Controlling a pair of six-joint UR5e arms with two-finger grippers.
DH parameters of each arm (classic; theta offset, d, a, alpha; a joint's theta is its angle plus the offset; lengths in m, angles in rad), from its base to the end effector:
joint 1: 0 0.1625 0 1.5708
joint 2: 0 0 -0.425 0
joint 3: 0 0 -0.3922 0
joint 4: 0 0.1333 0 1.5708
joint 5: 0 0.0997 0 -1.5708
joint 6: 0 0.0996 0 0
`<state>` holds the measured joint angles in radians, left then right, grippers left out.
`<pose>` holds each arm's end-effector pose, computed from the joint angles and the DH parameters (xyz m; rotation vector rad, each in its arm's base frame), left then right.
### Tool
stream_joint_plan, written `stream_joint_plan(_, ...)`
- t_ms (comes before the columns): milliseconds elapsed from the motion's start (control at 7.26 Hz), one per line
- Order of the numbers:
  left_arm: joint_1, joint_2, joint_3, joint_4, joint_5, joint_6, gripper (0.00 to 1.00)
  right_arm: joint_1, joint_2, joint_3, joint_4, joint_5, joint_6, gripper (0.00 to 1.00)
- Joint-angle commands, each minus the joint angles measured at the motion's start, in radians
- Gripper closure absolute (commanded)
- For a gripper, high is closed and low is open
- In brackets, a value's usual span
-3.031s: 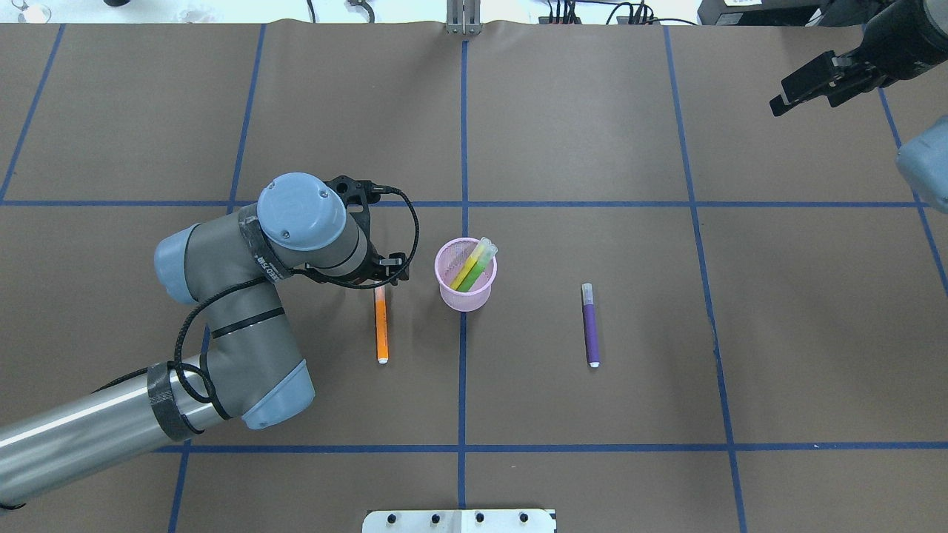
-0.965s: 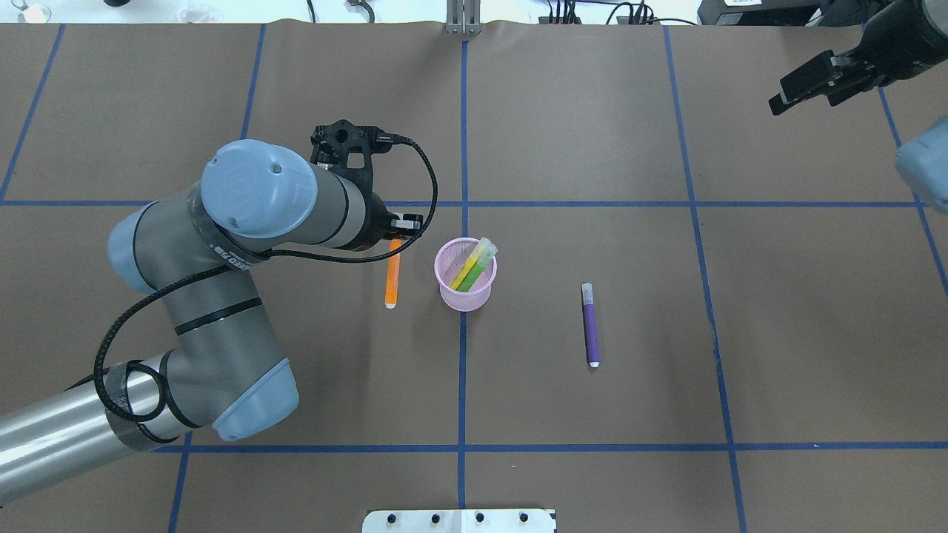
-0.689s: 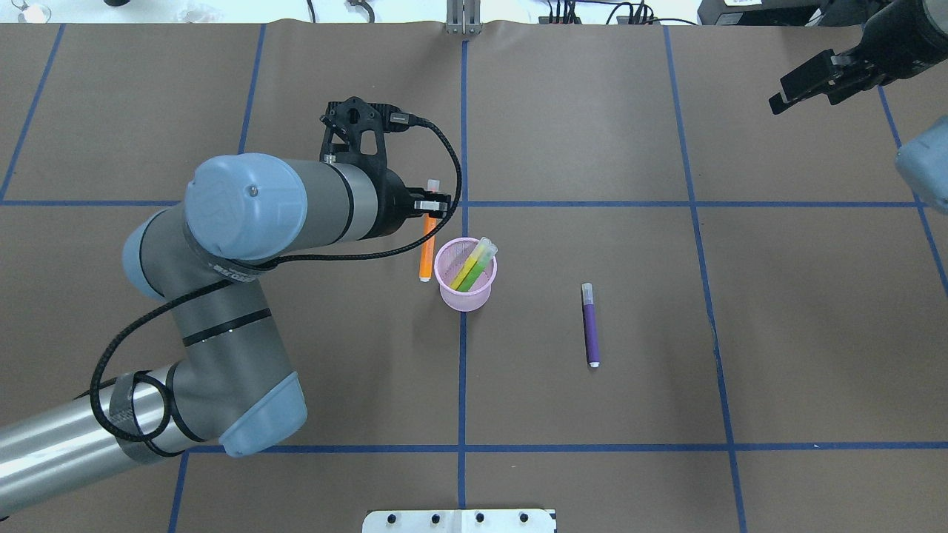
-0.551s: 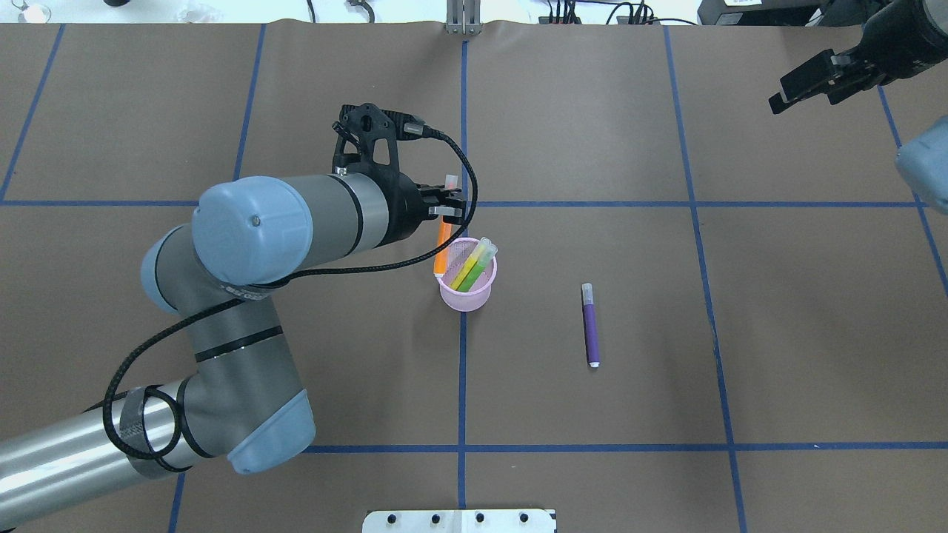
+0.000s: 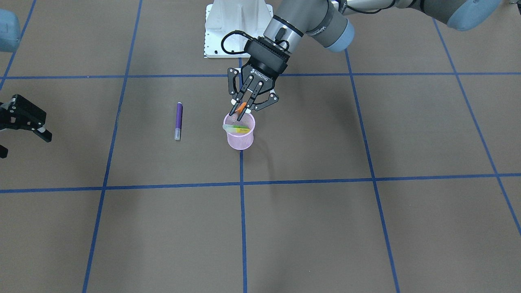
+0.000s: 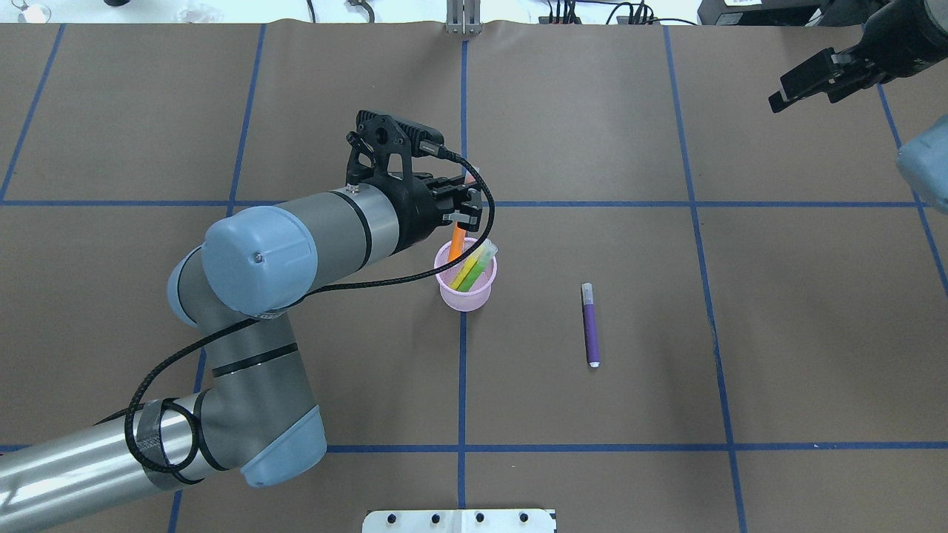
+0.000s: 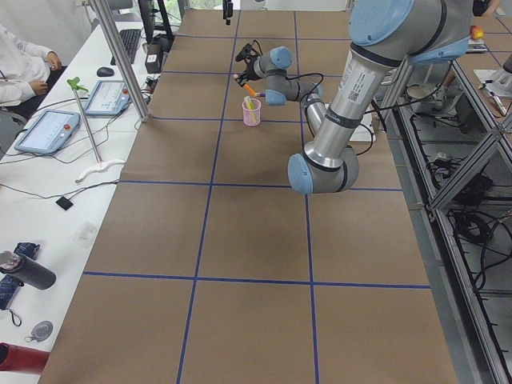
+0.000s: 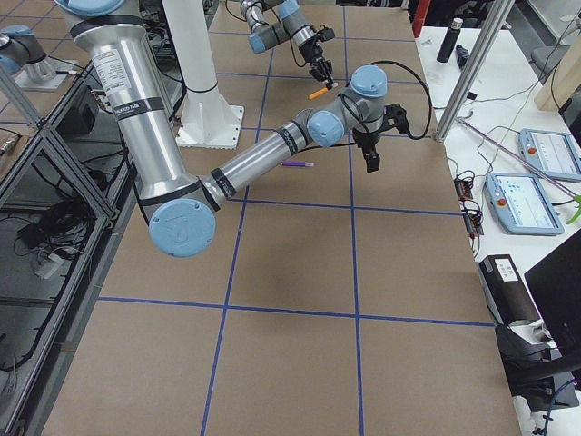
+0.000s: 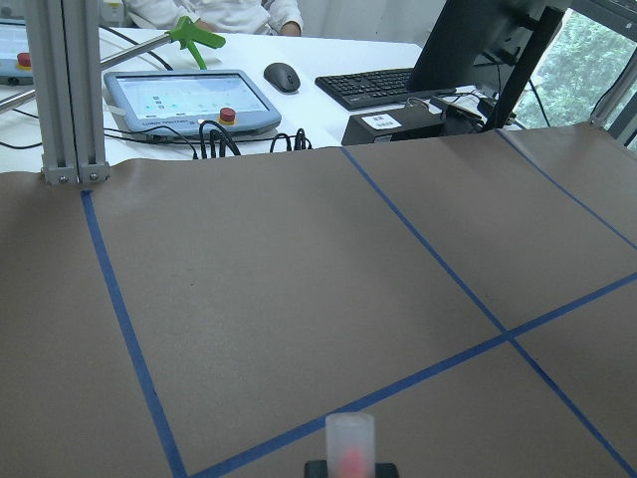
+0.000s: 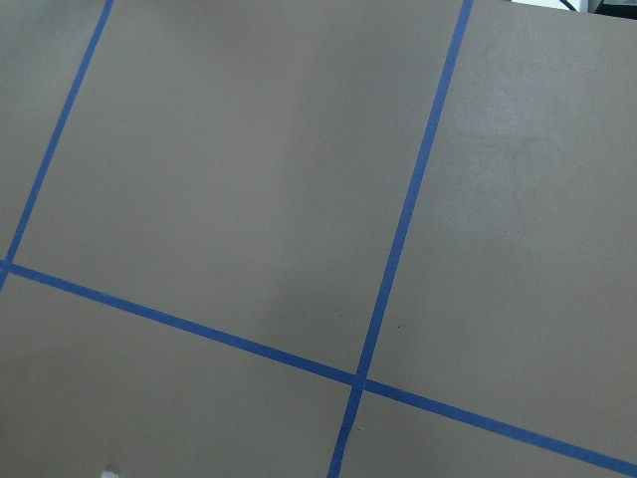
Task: Collect pens into pen holder
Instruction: 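Lift the orange pen with the left gripper over the cup, then drop the orange pen into the cup by opening the left gripper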
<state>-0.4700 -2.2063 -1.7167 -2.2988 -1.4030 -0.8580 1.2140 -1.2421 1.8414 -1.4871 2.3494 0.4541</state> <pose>0.4981 -0.4212 0.1348 0.9506 1.1741 0.0682 -0.1443 -0.5685 0.3356 0.2997 -0.9406 -0.1764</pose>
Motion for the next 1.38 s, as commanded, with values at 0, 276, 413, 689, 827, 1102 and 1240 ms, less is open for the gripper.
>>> stream_joint_plan(0, 0.001, -0.013, 0.113, -0.108, 0.007, 0.008, 1.0, -0.001, 0.001, 0.004, 0.001, 0.002, 0.0, 0.0)
stream_joint_plan(276, 0.004, -0.015, 0.129, -0.117, 0.006, 0.007, 0.84, -0.001, 0.003, 0.004, 0.001, 0.002, 0.0, 0.0)
stream_joint_plan(413, 0.011, -0.016, 0.129, -0.117, 0.006, 0.005, 0.49, -0.001, 0.003, 0.004, 0.001, 0.002, 0.0, 0.0)
stream_joint_plan(689, 0.02, -0.016, 0.12, -0.119, 0.006, -0.009, 0.09, -0.001, 0.007, 0.002, -0.001, 0.002, 0.0, 0.0)
stream_joint_plan(827, 0.021, -0.015, 0.112, -0.119, 0.004, -0.012, 0.01, -0.001, 0.009, 0.002, -0.001, 0.007, 0.0, 0.0)
stream_joint_plan(1102, 0.013, 0.055, 0.063, -0.094, 0.001, -0.021, 0.01, -0.025, 0.025, 0.005, 0.001, -0.001, 0.07, 0.0)
stream_joint_plan(1240, -0.014, 0.125, 0.004, -0.002, -0.005, -0.027, 0.01, -0.059, 0.044, 0.007, 0.001, -0.022, 0.157, 0.0)
